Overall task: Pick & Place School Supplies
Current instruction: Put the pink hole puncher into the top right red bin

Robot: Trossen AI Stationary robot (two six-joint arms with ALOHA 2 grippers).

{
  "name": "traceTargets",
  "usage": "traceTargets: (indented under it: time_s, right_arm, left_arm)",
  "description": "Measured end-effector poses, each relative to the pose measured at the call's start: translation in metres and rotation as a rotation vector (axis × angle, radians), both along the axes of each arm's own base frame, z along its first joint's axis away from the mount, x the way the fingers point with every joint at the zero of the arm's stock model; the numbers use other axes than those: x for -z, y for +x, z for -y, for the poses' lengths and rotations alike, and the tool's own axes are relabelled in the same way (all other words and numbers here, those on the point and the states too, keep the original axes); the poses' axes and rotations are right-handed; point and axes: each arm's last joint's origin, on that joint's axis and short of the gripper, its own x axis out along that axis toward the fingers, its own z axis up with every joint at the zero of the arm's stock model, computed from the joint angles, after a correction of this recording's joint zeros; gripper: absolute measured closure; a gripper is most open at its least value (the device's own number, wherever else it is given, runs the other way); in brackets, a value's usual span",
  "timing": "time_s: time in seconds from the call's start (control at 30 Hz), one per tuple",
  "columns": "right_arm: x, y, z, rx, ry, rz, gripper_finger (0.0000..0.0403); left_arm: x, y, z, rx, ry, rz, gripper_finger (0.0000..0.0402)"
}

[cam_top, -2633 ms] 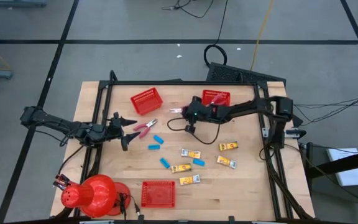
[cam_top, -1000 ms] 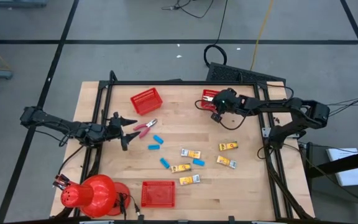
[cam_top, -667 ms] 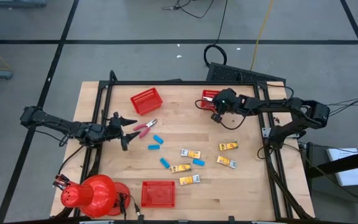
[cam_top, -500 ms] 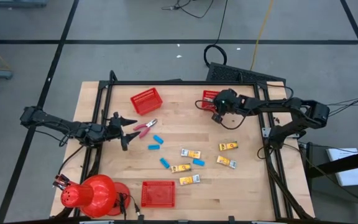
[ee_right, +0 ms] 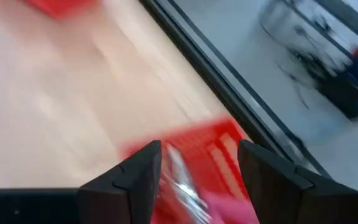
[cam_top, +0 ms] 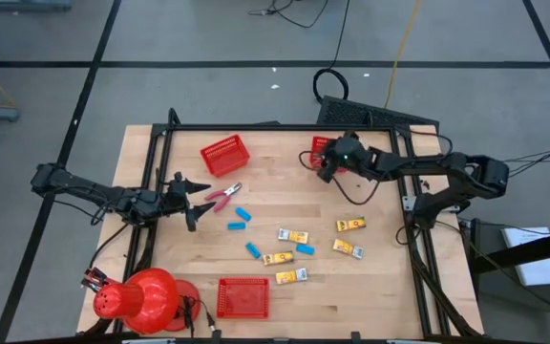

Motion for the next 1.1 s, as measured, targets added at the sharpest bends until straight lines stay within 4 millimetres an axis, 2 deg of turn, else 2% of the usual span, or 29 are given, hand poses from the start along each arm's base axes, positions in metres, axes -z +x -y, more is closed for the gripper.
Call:
traceTargets:
  time_s: [0.13, 0.3, 0.4, 0.57, 0.87, 0.97, 1.1]
  right_arm:
    - [-0.01, 0.015, -0.024, -0.174, 0.036, 0.14, 0.0202]
    - [-0.009, 0.033, -0.08, -0.39, 0.108, 0.197, 0.0202]
    - [-0.01, 0.036, -0.117, -0.469, 0.087, 0.194, 0.0202]
    - [-0.01, 0.031, -0.162, -0.518, 0.038, 0.179, 0.0202]
    - [-0.003, 0.017, -0.2, -0.541, 0.044, 0.117, 0.0202]
    - [-0.002, 0.014, -0.208, -0.556, 0.046, 0.106, 0.0202]
    - [0.003, 0.008, -0.214, -0.57, 0.065, 0.118, 0.0202]
  left_arm:
    - [0.0, 0.0, 0.0, 0.0, -0.001, 0.001, 0.0108]
    - [0.003, 0.002, 0.0, -0.01, -0.036, -0.014, 0.0108]
    - [0.006, 0.006, 0.001, -0.026, -0.068, -0.062, 0.0108]
    - [-0.01, 0.025, 0.007, -0.047, -0.106, -0.187, 0.0108]
    - [-0.044, 0.072, 0.015, -0.16, -0.041, -0.701, 0.0108]
    - [-0.044, 0.083, 0.009, -0.183, -0.049, -0.819, 0.0108]
    - [-0.032, 0.094, -0.006, -0.176, -0.108, -0.92, 0.0108]
